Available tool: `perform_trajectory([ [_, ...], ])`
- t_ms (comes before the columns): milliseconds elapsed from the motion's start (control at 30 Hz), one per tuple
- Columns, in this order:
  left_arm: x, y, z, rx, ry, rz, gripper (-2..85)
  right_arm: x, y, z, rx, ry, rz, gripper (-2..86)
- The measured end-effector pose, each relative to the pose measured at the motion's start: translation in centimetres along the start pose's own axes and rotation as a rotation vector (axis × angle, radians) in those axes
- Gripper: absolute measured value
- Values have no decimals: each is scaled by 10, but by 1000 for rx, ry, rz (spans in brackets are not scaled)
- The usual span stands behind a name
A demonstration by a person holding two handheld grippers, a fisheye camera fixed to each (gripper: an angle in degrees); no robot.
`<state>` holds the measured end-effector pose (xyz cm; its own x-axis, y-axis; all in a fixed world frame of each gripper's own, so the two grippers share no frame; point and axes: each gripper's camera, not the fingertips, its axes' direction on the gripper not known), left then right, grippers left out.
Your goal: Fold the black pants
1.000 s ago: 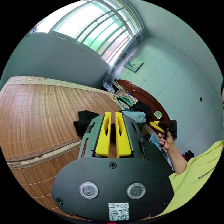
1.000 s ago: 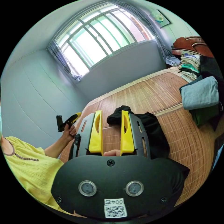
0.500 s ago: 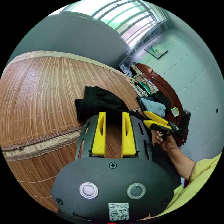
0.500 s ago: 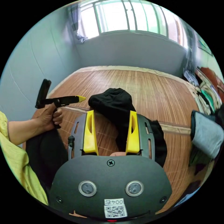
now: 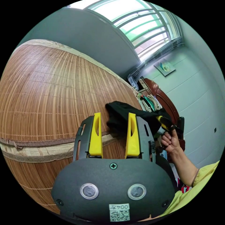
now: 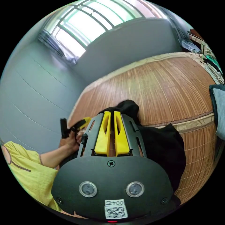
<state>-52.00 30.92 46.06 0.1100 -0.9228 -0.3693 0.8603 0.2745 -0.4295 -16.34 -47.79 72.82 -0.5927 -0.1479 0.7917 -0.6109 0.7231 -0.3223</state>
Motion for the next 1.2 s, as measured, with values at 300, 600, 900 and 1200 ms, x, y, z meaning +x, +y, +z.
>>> perform_trajectory([
  [300, 10, 10, -56, 65, 98, 66, 182, -174, -13, -202, 304, -259, -330, 20],
  [600, -14, 18, -130, 289, 288, 9, 201, -311, -62, -283, 332, -533, -481, 42],
  [900, -56, 1, -106, 177, 374, -139, 106, -239, -64, -149, -23, -354, -207, 238],
  [1200, -53, -35, -68, -26, 134, -173, 9, -210, 70, -159, 116, -313, -105, 206],
])
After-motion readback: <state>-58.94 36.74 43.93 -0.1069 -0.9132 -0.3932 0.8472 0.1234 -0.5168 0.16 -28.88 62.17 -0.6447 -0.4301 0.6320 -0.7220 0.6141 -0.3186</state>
